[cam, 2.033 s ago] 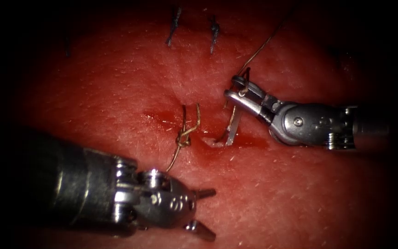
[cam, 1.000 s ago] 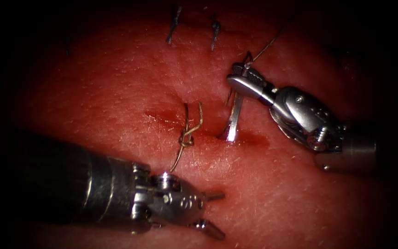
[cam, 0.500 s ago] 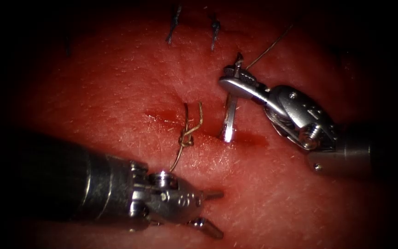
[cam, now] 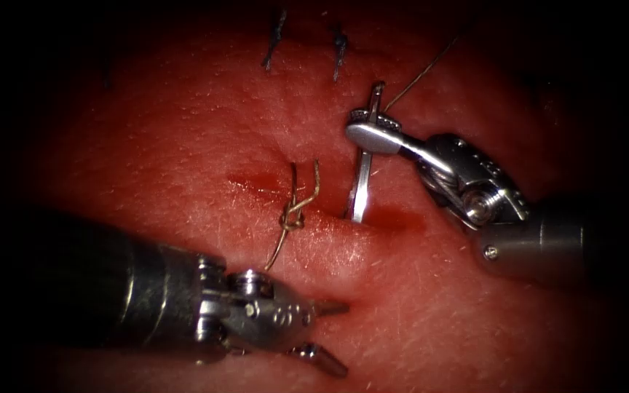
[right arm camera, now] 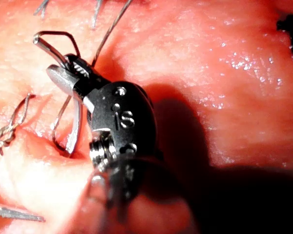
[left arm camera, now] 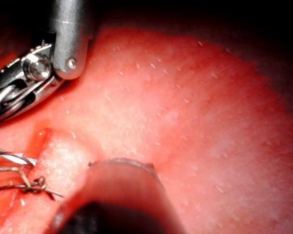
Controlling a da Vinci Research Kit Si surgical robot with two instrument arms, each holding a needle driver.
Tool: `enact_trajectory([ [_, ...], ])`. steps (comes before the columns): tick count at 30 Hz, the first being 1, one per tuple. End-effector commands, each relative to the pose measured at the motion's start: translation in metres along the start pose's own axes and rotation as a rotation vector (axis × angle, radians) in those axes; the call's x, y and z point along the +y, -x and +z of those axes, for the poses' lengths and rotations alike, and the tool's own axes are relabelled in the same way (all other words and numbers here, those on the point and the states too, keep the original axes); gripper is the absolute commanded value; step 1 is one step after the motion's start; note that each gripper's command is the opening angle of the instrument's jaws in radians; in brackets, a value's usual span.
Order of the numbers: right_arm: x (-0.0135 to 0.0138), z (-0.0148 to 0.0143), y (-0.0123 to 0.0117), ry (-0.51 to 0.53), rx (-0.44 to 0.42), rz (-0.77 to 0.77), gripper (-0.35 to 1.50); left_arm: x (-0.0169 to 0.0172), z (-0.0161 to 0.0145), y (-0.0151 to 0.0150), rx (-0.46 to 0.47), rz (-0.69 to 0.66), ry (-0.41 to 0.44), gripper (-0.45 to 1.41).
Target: Wound Closure
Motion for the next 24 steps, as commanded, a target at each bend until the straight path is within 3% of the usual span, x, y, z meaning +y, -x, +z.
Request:
enact_trajectory([
  [1, -0.0001, 0.0006, 0.0008, -0.012, -0.002, 0.031, -0.35, -0.0001, 0.0007, -0.0003, 0.002, 0.001, 0.002, 0.47],
  [11, -0.0005, 0.0005, 0.0021, -0.067, -0.024, 0.147, -0.35, -0.0001, 0.0004, -0.0004, 0.002, 0.002, 0.001, 0.47],
  [20, -0.0005, 0.0008, 0.0025, -0.093, -0.047, 0.357, -0.35, 0.0, 0.0004, -0.0004, 0.002, 0.003, 0.004, 0.47],
  [24, -0.0007, 0.0008, 0.0036, -0.127, -0.099, 0.476, -0.35, 0.0, 0.0004, -0.0004, 0.002, 0.003, 0.004, 0.47],
])
